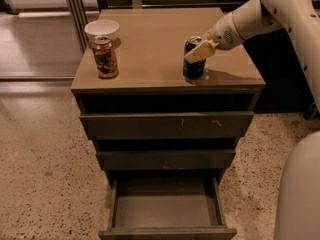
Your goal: Pick pepsi can from bottom drawer and place on counter
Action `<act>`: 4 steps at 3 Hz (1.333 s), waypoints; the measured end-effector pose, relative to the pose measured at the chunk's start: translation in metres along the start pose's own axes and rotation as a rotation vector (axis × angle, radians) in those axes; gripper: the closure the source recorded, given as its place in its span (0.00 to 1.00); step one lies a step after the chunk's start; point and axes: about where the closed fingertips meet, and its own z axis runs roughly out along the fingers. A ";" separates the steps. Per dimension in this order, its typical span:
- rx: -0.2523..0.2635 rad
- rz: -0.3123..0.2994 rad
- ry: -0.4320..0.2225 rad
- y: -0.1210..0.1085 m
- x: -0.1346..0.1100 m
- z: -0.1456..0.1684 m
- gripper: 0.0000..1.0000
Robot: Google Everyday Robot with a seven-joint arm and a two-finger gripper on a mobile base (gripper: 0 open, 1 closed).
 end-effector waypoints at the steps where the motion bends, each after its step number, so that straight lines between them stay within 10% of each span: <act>1: 0.000 0.000 0.000 0.000 0.000 0.000 0.81; 4: 0.000 0.000 0.000 0.000 0.000 0.000 0.11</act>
Offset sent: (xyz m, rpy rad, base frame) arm 0.0000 0.0000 0.0000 0.0000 0.0000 0.0000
